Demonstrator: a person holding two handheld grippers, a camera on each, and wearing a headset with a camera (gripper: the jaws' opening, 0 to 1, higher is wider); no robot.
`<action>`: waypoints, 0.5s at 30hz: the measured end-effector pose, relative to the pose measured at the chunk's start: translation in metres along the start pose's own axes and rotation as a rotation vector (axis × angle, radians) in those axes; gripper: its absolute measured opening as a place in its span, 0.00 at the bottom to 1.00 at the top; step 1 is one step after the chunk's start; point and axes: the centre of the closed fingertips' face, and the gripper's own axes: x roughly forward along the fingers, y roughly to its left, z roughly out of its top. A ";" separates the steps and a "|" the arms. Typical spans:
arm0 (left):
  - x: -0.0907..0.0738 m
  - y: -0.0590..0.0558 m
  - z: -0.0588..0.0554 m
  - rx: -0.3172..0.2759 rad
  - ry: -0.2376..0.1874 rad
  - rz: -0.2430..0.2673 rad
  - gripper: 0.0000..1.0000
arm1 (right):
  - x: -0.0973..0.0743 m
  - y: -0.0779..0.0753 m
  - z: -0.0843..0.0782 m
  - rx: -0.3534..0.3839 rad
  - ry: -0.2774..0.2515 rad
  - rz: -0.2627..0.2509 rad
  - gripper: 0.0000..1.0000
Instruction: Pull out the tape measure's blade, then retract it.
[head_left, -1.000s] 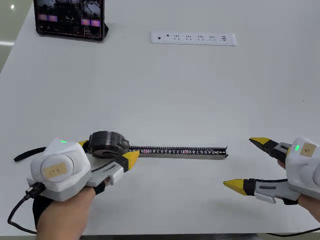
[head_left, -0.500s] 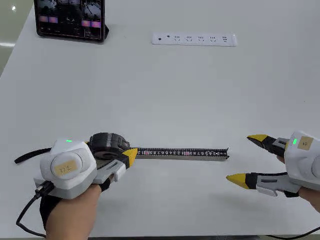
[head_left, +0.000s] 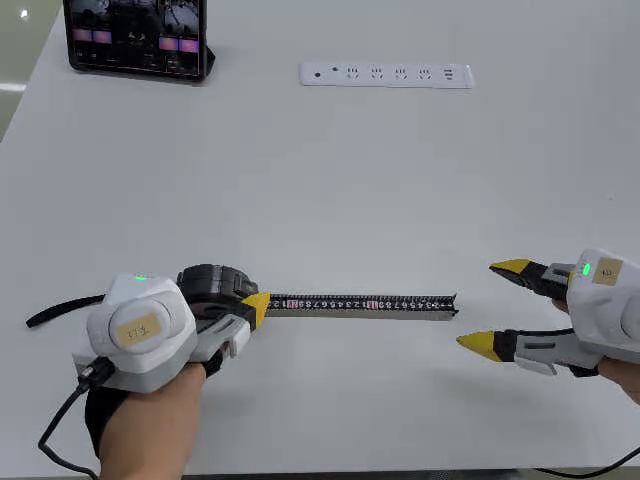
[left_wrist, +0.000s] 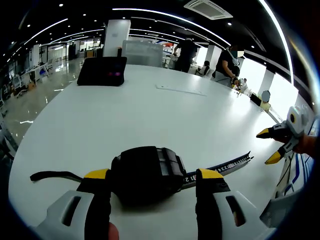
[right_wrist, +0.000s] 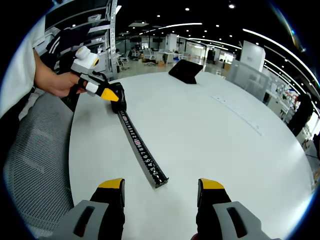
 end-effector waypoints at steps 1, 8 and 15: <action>0.000 0.001 0.000 0.000 0.001 0.004 0.64 | 0.001 -0.001 0.001 -0.006 0.001 0.003 0.56; 0.002 0.003 -0.001 -0.002 0.005 0.019 0.62 | 0.003 -0.003 0.003 -0.029 0.011 0.017 0.53; 0.003 0.006 -0.002 -0.008 0.006 0.029 0.60 | 0.005 -0.003 0.003 -0.052 0.024 0.033 0.51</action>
